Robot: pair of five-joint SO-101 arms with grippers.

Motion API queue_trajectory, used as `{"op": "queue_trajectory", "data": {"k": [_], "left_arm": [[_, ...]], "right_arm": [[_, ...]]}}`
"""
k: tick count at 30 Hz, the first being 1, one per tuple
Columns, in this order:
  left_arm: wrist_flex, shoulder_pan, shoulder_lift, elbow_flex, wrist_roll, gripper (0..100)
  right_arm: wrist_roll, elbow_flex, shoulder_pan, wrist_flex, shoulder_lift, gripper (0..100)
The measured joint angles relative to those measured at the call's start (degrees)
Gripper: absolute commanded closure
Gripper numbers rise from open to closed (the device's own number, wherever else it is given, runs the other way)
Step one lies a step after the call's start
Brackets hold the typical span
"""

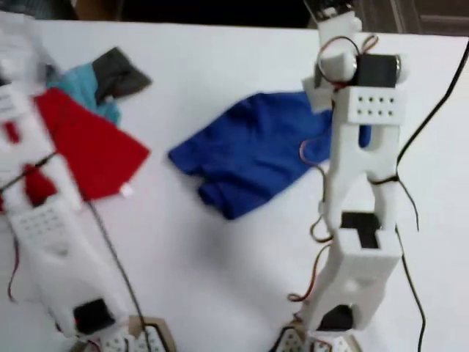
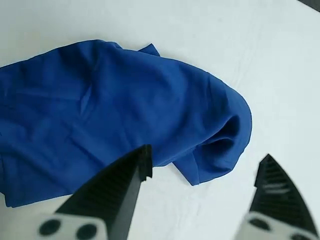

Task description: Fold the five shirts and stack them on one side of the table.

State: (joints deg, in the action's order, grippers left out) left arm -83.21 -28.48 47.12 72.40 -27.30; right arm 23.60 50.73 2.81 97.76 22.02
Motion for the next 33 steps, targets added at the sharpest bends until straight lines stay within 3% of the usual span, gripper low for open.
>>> {"op": "queue_trajectory", "data": {"k": [9,11,14,16,25,29,33], "left_arm": [[6.1,0.8,16.1,-4.2,-1.1,71],[6.7,0.4,17.7,-4.6,-4.5,77],[7.3,-1.3,19.3,-4.5,-9.2,98],[9.0,-3.0,20.0,-4.5,-10.7,95],[19.0,-20.8,20.9,-3.3,-15.6,97],[19.6,-28.7,21.2,2.4,-16.1,97],[17.8,-32.1,21.2,10.2,-15.0,96]], "right_arm": [[0.0,0.0,-1.0,0.2,0.0,66.6],[0.0,0.0,-1.0,0.2,0.0,66.6],[0.0,0.0,-1.0,0.2,0.0,66.6],[0.0,0.0,-1.0,0.2,0.0,66.6],[0.0,0.0,-1.0,0.2,0.0,66.6],[0.0,0.0,-1.0,0.2,0.0,66.6],[-0.1,0.0,0.6,0.2,0.0,66.3]]}}
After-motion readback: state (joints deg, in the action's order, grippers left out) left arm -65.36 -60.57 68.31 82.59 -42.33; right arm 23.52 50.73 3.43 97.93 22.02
